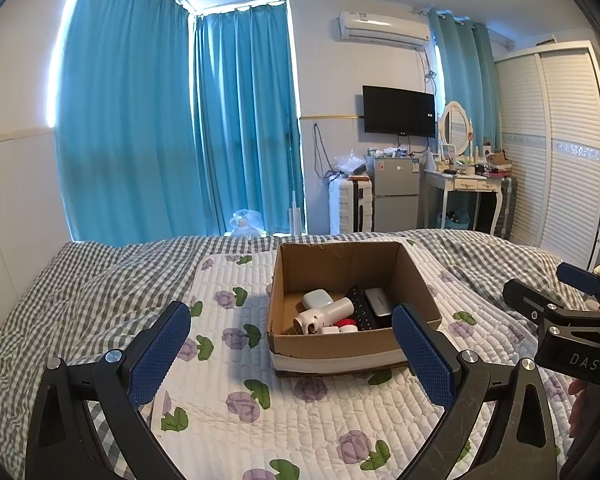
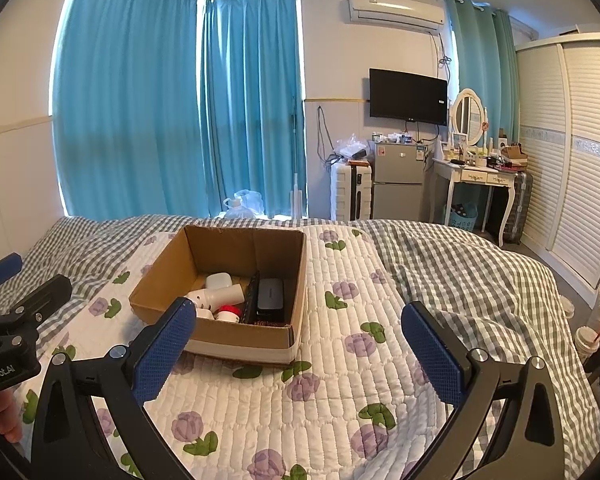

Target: Organize rigid objects

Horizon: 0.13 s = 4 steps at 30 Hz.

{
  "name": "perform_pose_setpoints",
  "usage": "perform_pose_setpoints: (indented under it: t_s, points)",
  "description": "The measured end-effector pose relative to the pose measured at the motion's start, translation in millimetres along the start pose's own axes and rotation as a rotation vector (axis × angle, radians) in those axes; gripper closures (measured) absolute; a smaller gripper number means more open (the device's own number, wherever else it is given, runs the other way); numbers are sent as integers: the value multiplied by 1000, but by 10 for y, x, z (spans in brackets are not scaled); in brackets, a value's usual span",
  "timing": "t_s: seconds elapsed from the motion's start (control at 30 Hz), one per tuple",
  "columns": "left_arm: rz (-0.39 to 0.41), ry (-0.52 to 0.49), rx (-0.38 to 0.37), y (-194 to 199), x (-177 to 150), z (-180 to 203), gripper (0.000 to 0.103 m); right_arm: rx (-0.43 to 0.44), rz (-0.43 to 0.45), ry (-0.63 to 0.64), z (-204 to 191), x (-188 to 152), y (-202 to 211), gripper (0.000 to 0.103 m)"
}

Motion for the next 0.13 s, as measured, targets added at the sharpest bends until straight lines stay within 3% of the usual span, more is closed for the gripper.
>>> perform_pose_setpoints:
  t_s: [0.13]
  points:
    - [-5,5,-2,-17,-21,-19,0,-1,-3,-5,-2,-19,-15,0]
Point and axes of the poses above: each gripper's, at about its wrist camera, not at the fingertips, and y roughly against the way its jaws point, z to its right, x to its top, the point moved 2 cm from there along -y, roughly the way its jaws point, and after that the axes turned 1 degree about -x, right-handed, at the moved point
